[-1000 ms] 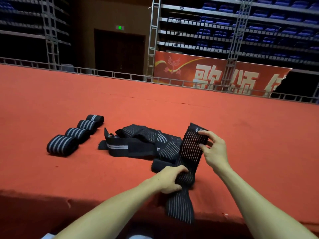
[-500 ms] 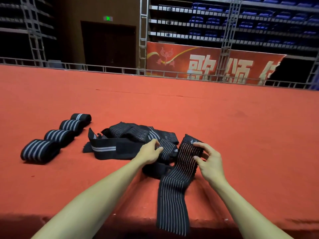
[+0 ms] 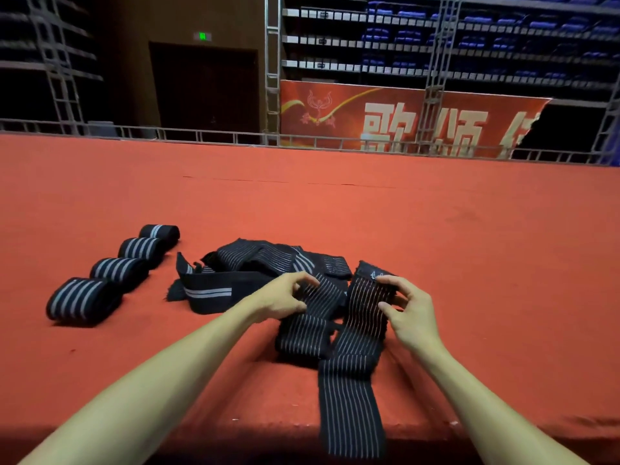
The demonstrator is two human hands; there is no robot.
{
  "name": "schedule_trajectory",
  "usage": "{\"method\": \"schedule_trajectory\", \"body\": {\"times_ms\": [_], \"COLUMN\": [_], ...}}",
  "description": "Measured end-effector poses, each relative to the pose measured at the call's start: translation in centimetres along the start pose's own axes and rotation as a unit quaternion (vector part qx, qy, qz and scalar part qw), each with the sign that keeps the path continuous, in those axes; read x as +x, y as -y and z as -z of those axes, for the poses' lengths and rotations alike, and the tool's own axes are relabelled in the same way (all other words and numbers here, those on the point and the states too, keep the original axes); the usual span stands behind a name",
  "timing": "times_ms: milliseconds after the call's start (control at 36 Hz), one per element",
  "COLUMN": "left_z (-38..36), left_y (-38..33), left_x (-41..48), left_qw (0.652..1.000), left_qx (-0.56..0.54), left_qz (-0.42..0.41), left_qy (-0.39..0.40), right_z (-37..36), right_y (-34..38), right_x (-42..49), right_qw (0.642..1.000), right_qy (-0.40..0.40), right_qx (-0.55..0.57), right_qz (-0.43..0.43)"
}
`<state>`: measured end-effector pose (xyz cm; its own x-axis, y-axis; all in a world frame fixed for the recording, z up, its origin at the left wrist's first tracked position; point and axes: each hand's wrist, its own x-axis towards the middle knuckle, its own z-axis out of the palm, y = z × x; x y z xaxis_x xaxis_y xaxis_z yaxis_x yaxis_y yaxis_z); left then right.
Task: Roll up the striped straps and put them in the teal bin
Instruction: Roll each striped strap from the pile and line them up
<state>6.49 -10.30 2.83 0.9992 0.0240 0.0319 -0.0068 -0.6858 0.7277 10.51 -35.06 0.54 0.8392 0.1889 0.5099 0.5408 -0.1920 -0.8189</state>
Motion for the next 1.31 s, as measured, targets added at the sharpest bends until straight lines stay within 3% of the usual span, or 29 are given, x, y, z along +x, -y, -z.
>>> {"method": "schedule_trajectory", "body": {"times_ms": [111,222,333,444,500,833,1000,1194,1306], "left_z": [1.0,1.9,2.7,3.7,4.2,6.0,7.1,8.8,10.3], "left_y": [0.2,0.7,1.3,1.9,1.6,0.9,0.7,0.6,0.3], "left_x": [-1.8,-2.9,-3.3,-2.8,-2.9,-4.1,-4.3,-3.9,-3.9], "left_qw": [0.999,1.000,0.998,0.980,0.974,0.984,0.980,0.929,0.915], "left_qx": [0.021,0.007,0.005,-0.019,-0.062,-0.089,-0.159,-0.191,-0.218], "left_qz": [0.018,-0.002,-0.008,-0.021,-0.017,-0.034,-0.007,-0.078,-0.099], "left_qy": [0.046,0.014,-0.065,-0.196,-0.219,-0.153,-0.123,-0.307,-0.324], "right_z": [-0.8,-1.5,-2.3,-2.9,-3.3,-4.7,-5.5,-6.5,-7.7], "right_y": [0.7,1.3,2.1,3.3,3.7,5.6,6.7,7.7,8.6], "right_x": [0.0,-0.1,0.0,-0.1,-0.1,1.0,1.8,3.9,5.8], "right_qw": [1.000,1.000,1.000,1.000,1.000,0.999,0.998,0.998,0.997], "right_qy": [0.007,0.009,0.006,0.009,0.009,0.008,0.009,-0.002,-0.010], "right_qx": [-0.009,-0.012,-0.004,0.018,0.022,0.034,0.045,0.042,0.040], "right_qz": [0.002,0.000,0.002,0.009,0.014,0.029,0.032,0.049,0.072]}}
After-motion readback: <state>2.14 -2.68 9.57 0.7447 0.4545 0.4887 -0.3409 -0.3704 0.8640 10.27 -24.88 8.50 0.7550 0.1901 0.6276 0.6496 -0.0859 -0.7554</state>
